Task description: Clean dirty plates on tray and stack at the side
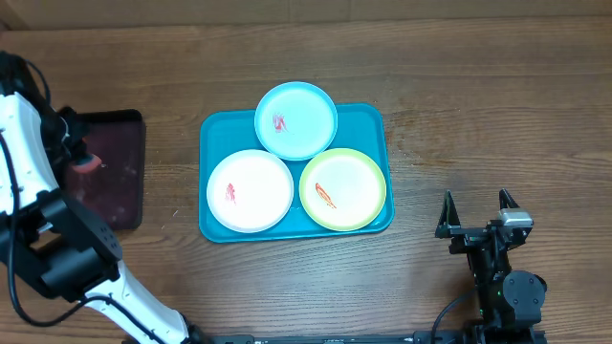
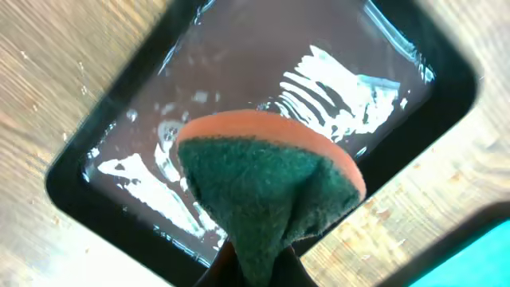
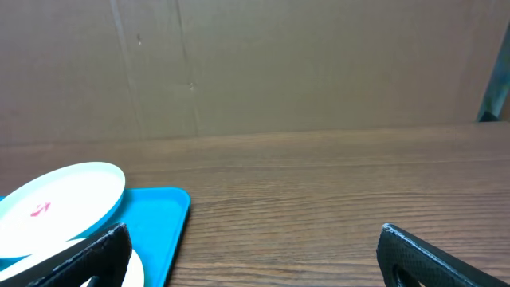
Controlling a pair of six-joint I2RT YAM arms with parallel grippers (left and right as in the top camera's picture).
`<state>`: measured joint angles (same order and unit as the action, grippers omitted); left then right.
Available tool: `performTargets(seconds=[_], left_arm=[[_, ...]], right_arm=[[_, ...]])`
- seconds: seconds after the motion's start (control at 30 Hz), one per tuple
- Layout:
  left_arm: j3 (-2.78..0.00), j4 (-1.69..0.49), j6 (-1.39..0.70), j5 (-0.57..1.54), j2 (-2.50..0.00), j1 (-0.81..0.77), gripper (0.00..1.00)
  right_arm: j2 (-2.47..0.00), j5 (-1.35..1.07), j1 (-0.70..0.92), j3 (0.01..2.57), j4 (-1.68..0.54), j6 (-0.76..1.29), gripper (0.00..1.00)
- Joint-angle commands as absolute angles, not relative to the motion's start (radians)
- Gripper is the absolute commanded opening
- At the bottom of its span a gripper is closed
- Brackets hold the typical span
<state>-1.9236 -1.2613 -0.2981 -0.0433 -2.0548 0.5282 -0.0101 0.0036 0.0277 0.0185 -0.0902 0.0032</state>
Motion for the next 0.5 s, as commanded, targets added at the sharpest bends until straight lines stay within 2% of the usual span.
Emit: performTargets(seconds=[0.0,0.1,0.2,0.47], left_arm=[[-1.839,-1.186,-0.365,-0.070,-2.049,0.529,0.04],[-1.740,-1.122,-0.366,-0.068,-2.054,0.529,0.04],[-1.758,-1.155,-0.336,-0.068,-2.046,0.531,0.04],[-2.114,-1.419,-0.337,-0.006,-2.005,0.519,0.04]], right_arm=[[-0.003,-0.002,0.033,0.008,-0.085,-0.001,1.00],[-0.003,-0.002,0.033,0.008,-0.085,-0.001,1.00],[-0.003,-0.002,0.033,0.008,-0.085,-0.001,1.00],[-0.003,-0.002,0.033,0.008,-0.084,-0.001,1.00]])
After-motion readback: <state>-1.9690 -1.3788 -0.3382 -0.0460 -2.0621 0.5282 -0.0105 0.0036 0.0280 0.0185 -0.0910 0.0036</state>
